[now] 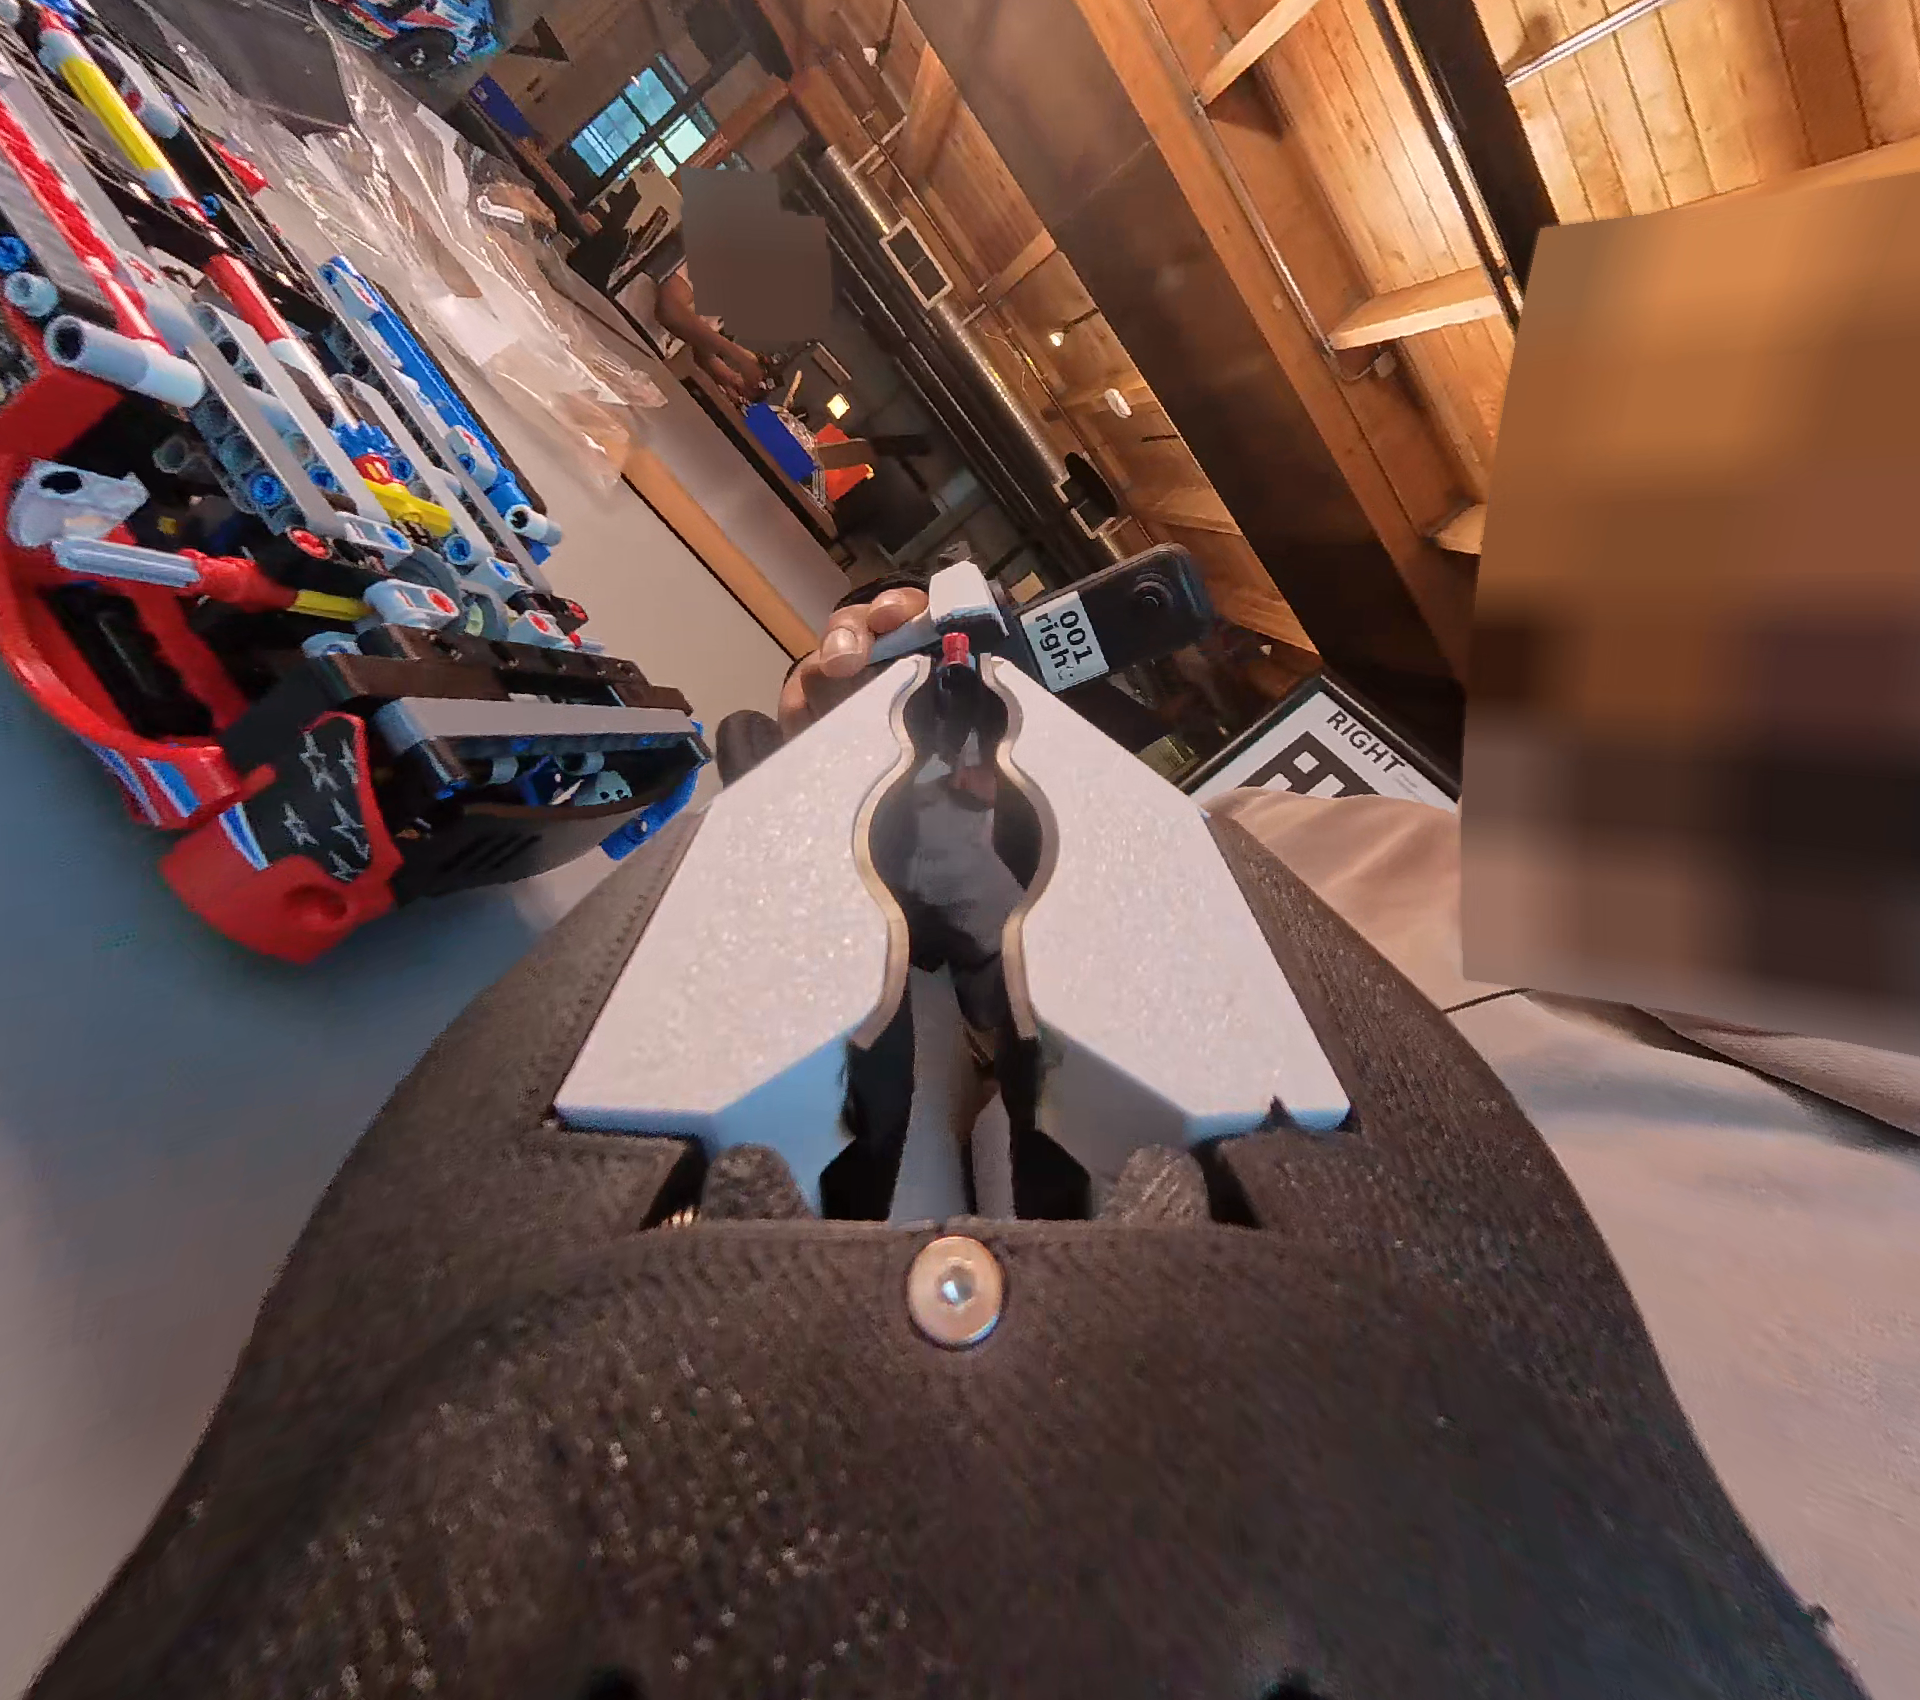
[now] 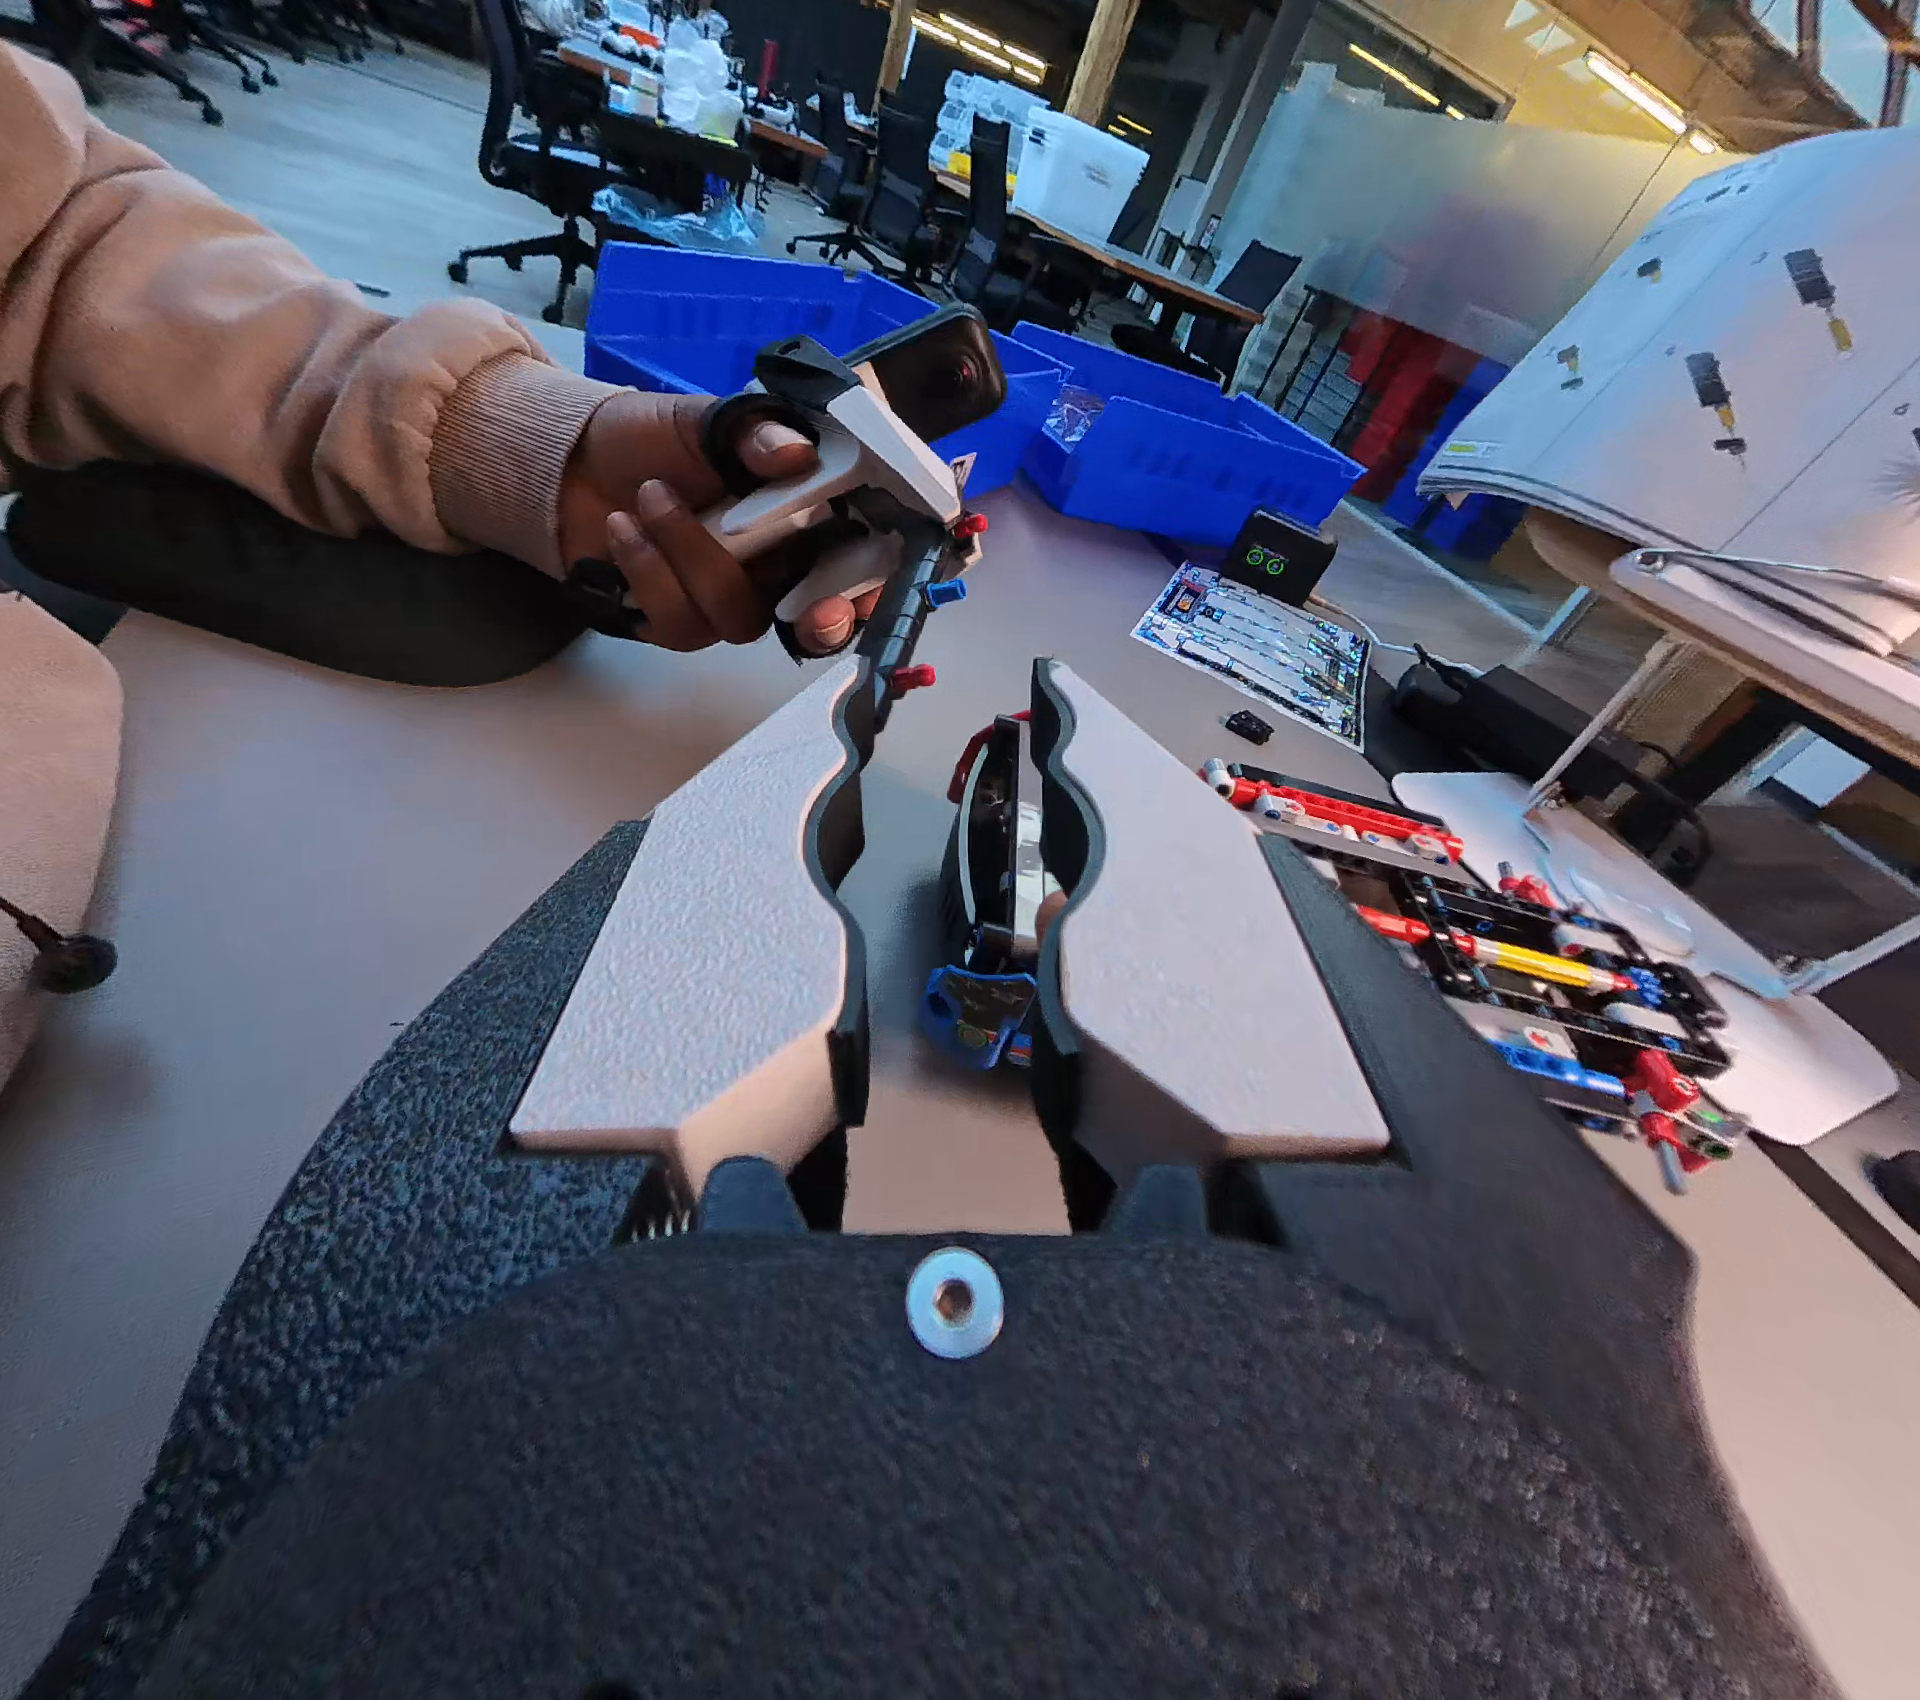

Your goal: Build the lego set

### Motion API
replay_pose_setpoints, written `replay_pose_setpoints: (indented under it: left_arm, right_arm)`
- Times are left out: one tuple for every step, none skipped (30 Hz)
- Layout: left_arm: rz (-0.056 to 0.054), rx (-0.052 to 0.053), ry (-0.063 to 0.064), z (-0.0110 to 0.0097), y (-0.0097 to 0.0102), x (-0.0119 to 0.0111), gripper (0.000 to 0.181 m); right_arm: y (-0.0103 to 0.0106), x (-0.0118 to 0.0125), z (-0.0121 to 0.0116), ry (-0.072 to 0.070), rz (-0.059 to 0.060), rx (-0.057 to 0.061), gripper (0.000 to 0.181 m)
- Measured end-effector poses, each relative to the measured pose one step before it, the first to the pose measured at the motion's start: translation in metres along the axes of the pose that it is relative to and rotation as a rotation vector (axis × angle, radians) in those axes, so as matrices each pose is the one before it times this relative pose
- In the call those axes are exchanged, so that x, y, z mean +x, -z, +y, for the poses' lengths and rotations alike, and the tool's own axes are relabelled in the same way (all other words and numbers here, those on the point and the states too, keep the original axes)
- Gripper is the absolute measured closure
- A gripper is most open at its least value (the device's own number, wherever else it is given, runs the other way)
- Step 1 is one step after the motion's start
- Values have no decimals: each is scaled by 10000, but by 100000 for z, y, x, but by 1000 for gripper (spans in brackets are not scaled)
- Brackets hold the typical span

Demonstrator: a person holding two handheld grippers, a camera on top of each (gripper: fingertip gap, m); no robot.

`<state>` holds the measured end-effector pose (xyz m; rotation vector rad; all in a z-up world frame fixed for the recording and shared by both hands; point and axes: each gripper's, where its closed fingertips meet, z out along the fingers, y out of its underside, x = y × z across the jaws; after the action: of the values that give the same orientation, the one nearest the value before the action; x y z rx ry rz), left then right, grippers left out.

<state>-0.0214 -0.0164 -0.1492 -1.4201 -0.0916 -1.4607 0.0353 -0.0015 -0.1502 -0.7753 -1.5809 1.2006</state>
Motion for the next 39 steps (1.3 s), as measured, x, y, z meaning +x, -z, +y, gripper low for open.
replay_pose_setpoints:
  left_arm:
    - [-165,88,-81,-81,97,-260,179]
    - [-112,88,-30,-87,71,-204,178]
    - [-63,112,8,-101,19,-136,178]
    - [-17,80,25,-41,-11,-80,178]
    - [-32,40,25,55,-62,-101,178]
    - [-26,56,-25,80,-89,-73,179]
    - [4,13,-16,147,-116,-26,179]
    - [-3,-38,11,208,-155,-54,179]
    - [-19,-69,8,231,-159,-89,179]
    - [-35,-84,-20,196,-141,-117,179]
    - [-29,-88,-20,152,-117,-83,179]
    - [-51,-16,-14,7,-60,-104,179]
    - [-51,-17,-29,-25,-11,-97,179]
    - [-47,-45,-36,26,-4,-53,179]
    - [-74,-47,-56,39,-6,-72,179]
    - [-84,-45,-64,51,10,-87,178]
    - [-83,-34,-35,32,29,-100,178]
    - [-79,-21,-15,9,26,-120,178]
    - [-98,-21,-27,15,29,-162,177]
    - [-113,-32,-44,45,15,-178,177]
    - [-92,-45,-39,66,1,-136,176]
    - [-36,-39,-21,71,-16,-37,176]
    - [7,-14,-5,33,-20,37,176]
    - [11,-6,5,16,-19,46,177]
    - [0,-18,-3,14,-8,37,177]
    - [3,-10,-4,-6,7,38,177]
    - [29,40,15,-73,40,67,177]
    - [25,99,50,-171,81,41,177]
    - [24,124,72,-197,119,26,178]
    - [30,105,76,-196,121,31,177]
    - [32,94,74,-149,106,40,178]
    - [18,71,50,-102,65,14,178]
    - [-37,21,-2,-14,24,-43,178]
    - [-68,-37,-44,81,-37,-97,178]
    - [-19,-47,-35,100,-58,-25,178]
    - [16,36,33,-24,-30,13,178]
    - [-30,-11,15,20,-8,-70,178]
    - [-31,-25,-15,35,-9,-73,178]
    - [-20,-20,-11,45,-12,-30,178]
  right_arm:
    - [-37,6,281,-248,-122,-102,153]
    - [-70,-65,272,-198,-113,-100,152]
    - [-80,-66,218,-123,-58,-69,152]
    - [-114,-74,240,-91,-37,-101,151]
    - [-177,-53,302,-99,-21,-162,150]
    - [-211,9,390,-115,12,-206,150]
    - [-206,-39,305,-114,-28,-153,149]
    - [-151,-110,133,-120,-61,-46,149]
    - [-139,-64,108,-118,-28,-35,150]
    - [-106,-25,143,-59,-8,-55,152]
    - [-65,47,137,7,52,-55,159]
    - [-15,-5,96,61,17,-40,162]
    - [14,-7,32,34,16,-7,165]
    - [17,25,17,-14,17,-17,165]
    - [18,28,41,-38,-4,-37,165]
    - [2,35,41,-55,-10,-18,165]
    - [-12,55,47,-81,-6,-12,165]
    - [-28,68,61,-142,-20,-24,166]
    - [-20,65,52,-214,-41,-9,167]
    - [18,86,-26,-242,-48,42,169]
    - [50,115,-90,-238,-38,83,171]
    - [78,116,-102,-230,-40,89,172]
    - [62,87,-38,-217,-54,53,172]
    - [25,62,58,-179,-55,-2,173]
    - [2,23,84,-128,-55,-14,172]
    - [4,19,27,-89,-26,20,172]
    - [25,20,-43,-72,-8,52,172]
    - [33,32,-87,-60,0,71,171]
    - [28,72,-35,-54,17,38,170]
    - [-6,31,95,-62,-26,-43,167]
    - [-42,-62,204,-87,-88,-110,164]
    - [-63,-65,188,-79,-69,-101,162]
    - [-55,-97,124,-16,-51,-64,162]
    - [-41,-119,43,34,-45,-36,164]
    - [-11,-103,13,58,-20,-32,171]
    - [-35,-44,87,61,2,-80,171]
    - [10,33,54,6,28,-49,171]
    - [25,30,-3,-76,2,-11,172]
    - [44,36,-33,-139,-38,12,172]
